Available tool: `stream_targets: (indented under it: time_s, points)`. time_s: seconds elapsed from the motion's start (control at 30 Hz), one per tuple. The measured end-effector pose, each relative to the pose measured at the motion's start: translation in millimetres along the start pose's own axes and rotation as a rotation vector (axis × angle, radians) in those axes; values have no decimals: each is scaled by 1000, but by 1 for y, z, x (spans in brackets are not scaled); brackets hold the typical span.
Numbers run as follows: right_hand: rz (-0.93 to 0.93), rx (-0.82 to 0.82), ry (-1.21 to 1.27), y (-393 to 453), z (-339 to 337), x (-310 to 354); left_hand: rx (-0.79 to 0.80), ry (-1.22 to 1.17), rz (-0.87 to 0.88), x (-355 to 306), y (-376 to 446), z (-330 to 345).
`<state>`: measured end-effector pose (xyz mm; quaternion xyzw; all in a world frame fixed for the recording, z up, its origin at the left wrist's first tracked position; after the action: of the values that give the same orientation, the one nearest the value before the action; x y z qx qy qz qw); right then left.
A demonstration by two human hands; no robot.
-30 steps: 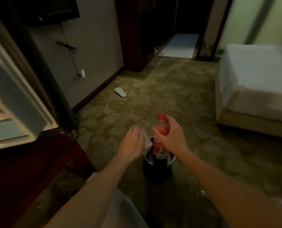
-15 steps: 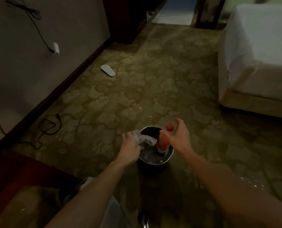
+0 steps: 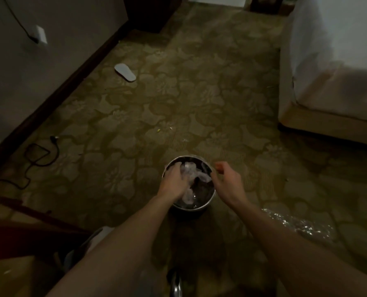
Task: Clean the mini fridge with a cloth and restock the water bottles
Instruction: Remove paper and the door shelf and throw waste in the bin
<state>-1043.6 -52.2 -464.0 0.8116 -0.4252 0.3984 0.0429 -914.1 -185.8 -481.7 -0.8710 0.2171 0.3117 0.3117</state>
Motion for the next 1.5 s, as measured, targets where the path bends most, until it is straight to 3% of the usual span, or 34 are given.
stream_targets:
  time_s: [0.2, 0.4, 0.77, 1.1, 1.5]
  points:
    - [-44, 31, -49, -9, 3, 16, -4, 44, 16, 19, -15, -26]
    - [-188, 39, -130, -41, 10, 78, -65, 167, 98, 10, -58, -66]
    - [-478, 34, -249, -144, 26, 184, -307, 395, 157, 12, -189, -158]
    - [-875, 29, -185, -285, 64, 310, -512, 495, 59, 52, -342, -261]
    - [-1337, 80, -56, -477, 119, 439, -901, 421, -78, 108, -543, -389]
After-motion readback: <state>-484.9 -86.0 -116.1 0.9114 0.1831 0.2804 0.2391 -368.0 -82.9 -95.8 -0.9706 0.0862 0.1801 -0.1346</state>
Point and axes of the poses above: each hand's wrist, its own y-axis towards the middle knuckle, its own z-axis out of the palm, x = y × z, the point moved 9 cm from there along y, towards the middle knuckle, and after that the axes turned 5 degrees about -y, right-handed, at the moved point
